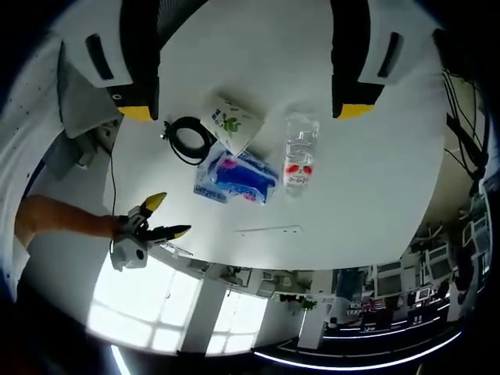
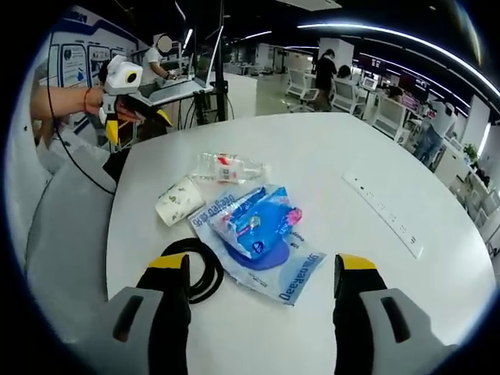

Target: Arrange the tabletop items into an orderly group along one side of the table until the central work area is clear of visible clutter.

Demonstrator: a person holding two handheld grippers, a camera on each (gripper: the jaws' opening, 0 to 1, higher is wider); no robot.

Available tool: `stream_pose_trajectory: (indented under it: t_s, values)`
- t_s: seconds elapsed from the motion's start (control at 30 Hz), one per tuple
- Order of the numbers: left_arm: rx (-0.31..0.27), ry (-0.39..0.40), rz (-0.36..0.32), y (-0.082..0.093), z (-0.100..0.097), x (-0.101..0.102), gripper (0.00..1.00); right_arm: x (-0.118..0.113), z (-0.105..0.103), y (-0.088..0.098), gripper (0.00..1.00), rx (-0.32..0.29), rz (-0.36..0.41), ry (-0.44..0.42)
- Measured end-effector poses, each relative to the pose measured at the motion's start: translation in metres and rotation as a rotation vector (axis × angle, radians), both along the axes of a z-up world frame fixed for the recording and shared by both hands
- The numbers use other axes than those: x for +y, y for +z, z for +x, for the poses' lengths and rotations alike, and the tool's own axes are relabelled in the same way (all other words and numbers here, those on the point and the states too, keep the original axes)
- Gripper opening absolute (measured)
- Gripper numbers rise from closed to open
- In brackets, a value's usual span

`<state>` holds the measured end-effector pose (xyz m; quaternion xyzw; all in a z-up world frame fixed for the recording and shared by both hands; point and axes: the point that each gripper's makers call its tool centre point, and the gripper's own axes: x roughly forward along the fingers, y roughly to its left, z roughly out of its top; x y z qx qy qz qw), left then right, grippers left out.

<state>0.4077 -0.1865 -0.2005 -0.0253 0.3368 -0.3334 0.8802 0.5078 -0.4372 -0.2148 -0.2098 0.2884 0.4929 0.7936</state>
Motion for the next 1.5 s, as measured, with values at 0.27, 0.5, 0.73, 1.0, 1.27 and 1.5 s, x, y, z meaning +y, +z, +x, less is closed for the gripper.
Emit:
stream_pose_trajectory:
  t_s: [0.27,0.5,0.73,1.0,1.27,1.5]
  values:
    - [0.002,0.001,-0.008,0.000,0.003,-0.002,0.94,0.011,0.019,-0.001,0.73,-0.004,0.008,0.014]
    - [0.004,0.003,-0.011,-0.001,0.005,-0.002,0.94,0.020,0.033,-0.006,0.71,-0.003,0.010,0.022]
    - [0.013,0.007,-0.016,-0.004,0.008,-0.002,0.94,0.031,0.043,-0.011,0.71,0.003,0.006,0.046]
    - [0.022,0.012,-0.027,-0.008,0.010,-0.004,0.94,0.042,0.058,-0.017,0.67,0.004,0.002,0.064]
    - [0.025,0.019,-0.026,-0.009,0.013,0.000,0.94,0.055,0.071,-0.028,0.66,0.013,-0.013,0.106]
    - [0.031,0.033,-0.030,-0.011,0.014,0.003,0.94,0.063,0.080,-0.035,0.66,0.018,-0.018,0.128]
